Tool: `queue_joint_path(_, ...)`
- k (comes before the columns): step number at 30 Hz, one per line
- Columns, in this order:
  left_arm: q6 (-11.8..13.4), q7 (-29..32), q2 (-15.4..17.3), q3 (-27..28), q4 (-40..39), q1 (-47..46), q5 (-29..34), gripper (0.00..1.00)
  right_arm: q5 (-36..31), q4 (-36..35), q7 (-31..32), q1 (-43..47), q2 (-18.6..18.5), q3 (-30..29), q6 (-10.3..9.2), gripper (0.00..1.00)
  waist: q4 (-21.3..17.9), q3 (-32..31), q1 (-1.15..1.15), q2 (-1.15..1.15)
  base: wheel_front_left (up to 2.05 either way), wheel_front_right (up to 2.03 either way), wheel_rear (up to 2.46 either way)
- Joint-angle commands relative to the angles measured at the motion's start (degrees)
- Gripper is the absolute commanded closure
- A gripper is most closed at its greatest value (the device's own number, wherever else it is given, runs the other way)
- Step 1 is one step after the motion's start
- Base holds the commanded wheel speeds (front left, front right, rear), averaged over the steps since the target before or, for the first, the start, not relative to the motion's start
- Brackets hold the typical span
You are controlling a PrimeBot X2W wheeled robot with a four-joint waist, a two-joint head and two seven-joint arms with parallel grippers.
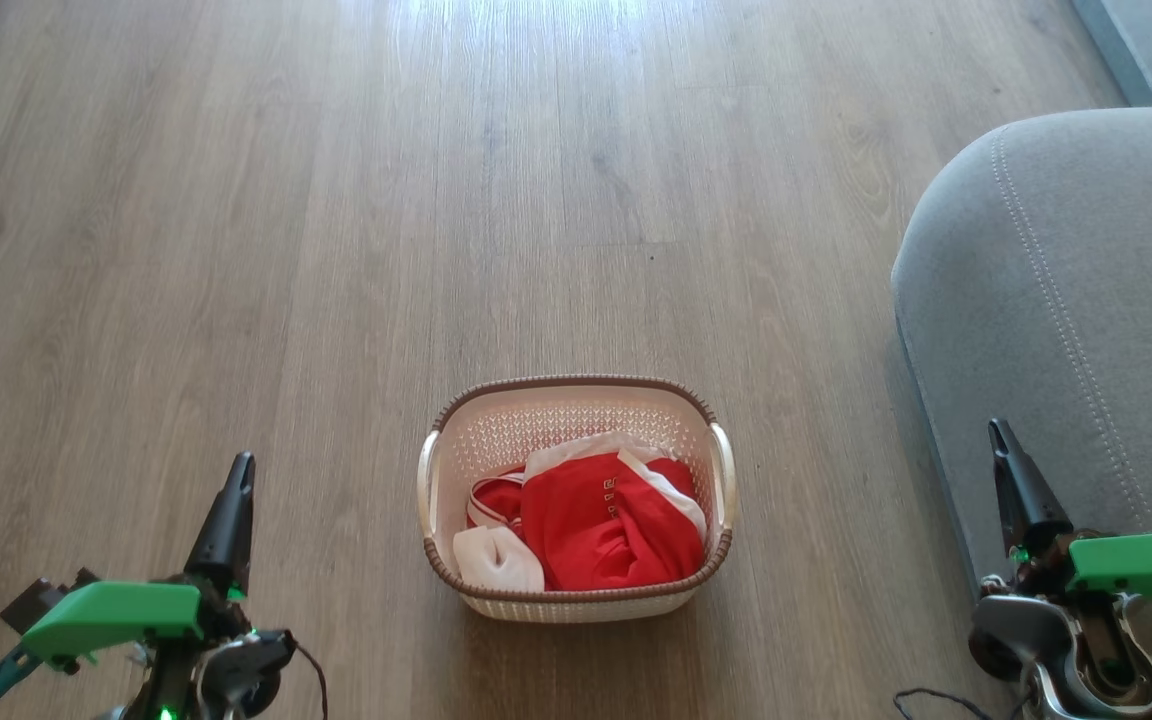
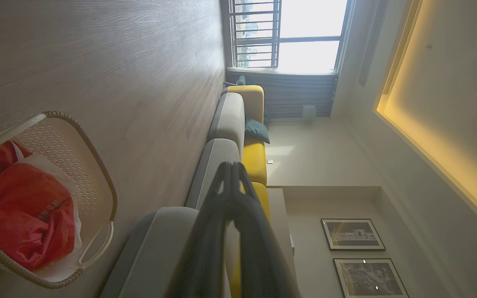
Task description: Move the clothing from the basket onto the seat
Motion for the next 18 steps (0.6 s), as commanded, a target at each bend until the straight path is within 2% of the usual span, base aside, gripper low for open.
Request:
queue_joint_path(1,-0.11,0.41,0.81,1.92,-1.92,-2.73,-0.37,1.00,0.37,-2.22,0.25,-2.05,-0.20,1.03,0.00,1.00,0.00,0.00,0.00,0.00,0.00,0.00,0.00)
queue_joint_path(18,-0.11,0.41,0.81,1.92,-1.92,-2.73,-0.37,1.00,0.37,-2.22,0.25,-2.05,-0.20,1.03,0.00,1.00,0.00,0.00,0.00,0.00,0.00,0.00,0.00)
